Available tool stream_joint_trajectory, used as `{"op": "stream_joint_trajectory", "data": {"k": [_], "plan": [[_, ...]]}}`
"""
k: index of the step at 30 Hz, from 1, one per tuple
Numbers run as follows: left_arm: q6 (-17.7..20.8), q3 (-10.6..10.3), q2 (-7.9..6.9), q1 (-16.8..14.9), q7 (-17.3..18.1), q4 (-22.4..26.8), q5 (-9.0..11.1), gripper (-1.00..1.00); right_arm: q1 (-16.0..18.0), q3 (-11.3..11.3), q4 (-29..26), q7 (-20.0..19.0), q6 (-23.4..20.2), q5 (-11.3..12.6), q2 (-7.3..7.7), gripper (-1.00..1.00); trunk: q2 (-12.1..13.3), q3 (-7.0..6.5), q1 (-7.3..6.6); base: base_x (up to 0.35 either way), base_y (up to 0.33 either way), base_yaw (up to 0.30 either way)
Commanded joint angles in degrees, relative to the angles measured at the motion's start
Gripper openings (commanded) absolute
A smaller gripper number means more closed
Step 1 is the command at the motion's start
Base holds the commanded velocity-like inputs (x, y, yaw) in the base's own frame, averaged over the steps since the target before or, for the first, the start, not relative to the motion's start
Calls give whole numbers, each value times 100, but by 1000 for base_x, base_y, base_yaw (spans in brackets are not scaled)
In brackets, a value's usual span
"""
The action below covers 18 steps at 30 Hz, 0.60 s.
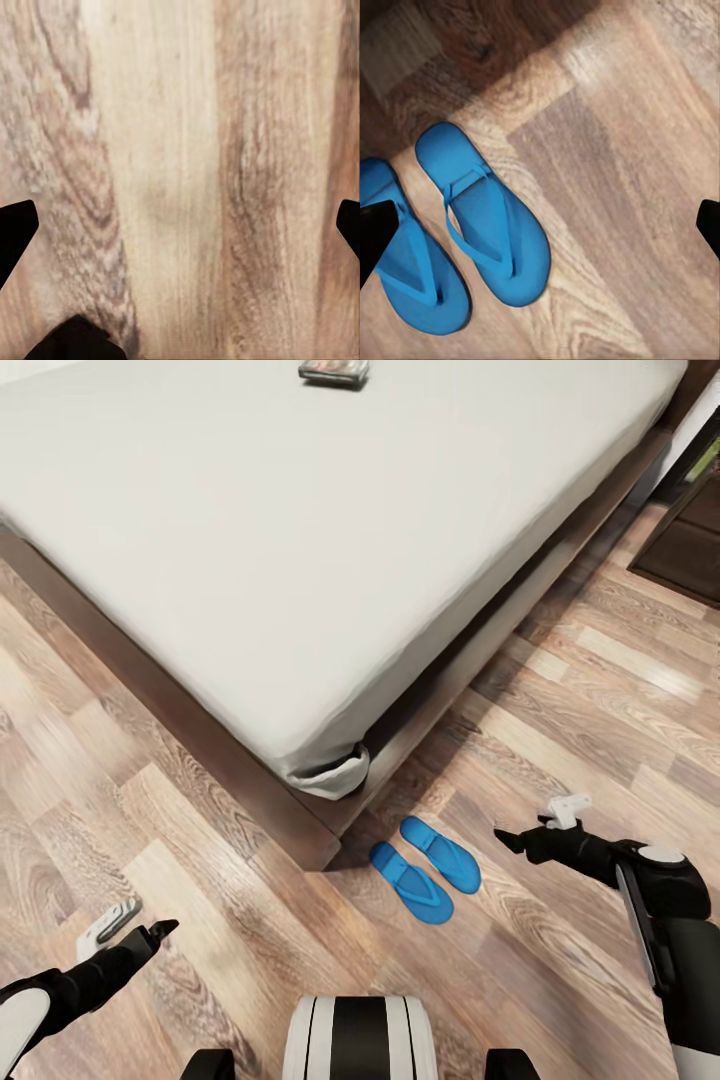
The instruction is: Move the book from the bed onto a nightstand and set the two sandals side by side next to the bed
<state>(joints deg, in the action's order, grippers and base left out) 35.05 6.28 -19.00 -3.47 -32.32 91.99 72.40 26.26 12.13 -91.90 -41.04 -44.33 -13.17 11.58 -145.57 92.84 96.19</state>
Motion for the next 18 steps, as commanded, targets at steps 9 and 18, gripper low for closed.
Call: {"op": "stream_joint_trajectory", "data": {"k": [9, 18], "plan": [[10, -281, -4, 11, -52, 11, 52, 100, -515, 585, -29, -35, 682, 45, -241, 100, 11, -197, -24, 0, 0, 0], [-1, -423, 2, 13, -48, -33, -216, 100, -602, 739, -50, -52, 738, 71, -288, 100, 23, -396, -47, 0, 0, -2]]}}
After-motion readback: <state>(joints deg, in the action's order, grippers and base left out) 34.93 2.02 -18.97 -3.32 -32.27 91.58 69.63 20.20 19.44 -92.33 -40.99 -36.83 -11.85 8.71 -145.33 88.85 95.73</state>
